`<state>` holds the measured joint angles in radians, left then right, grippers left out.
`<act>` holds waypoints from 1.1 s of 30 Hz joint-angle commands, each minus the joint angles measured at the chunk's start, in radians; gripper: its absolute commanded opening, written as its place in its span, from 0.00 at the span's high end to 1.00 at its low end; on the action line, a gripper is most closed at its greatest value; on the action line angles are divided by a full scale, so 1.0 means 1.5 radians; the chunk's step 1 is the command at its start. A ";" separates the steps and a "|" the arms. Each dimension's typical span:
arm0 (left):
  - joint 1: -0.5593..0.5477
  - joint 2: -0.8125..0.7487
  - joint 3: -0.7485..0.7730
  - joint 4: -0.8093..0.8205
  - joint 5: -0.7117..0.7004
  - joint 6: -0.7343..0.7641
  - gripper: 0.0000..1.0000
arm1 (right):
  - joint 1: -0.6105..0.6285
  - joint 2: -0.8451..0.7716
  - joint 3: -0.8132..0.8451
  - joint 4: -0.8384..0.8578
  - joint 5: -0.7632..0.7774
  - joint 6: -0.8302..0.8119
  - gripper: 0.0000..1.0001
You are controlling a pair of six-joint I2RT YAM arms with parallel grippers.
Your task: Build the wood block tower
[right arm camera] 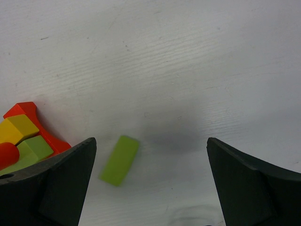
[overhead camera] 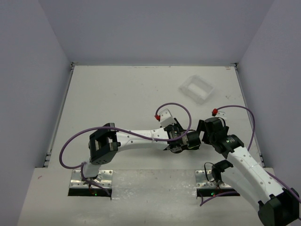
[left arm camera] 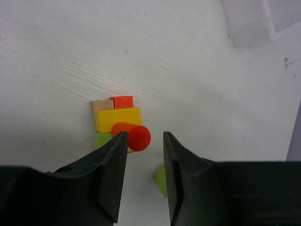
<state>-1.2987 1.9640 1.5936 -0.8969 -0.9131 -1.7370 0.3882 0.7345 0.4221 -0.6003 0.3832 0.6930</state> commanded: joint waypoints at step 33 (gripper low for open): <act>0.250 -0.405 -0.302 0.433 0.200 0.690 0.00 | -0.335 0.087 0.008 -0.064 -0.049 0.049 0.01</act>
<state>-0.9526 1.3842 1.0963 -0.2576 -0.6617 -0.8866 0.0153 0.8344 0.4225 -0.6631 0.3739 0.7318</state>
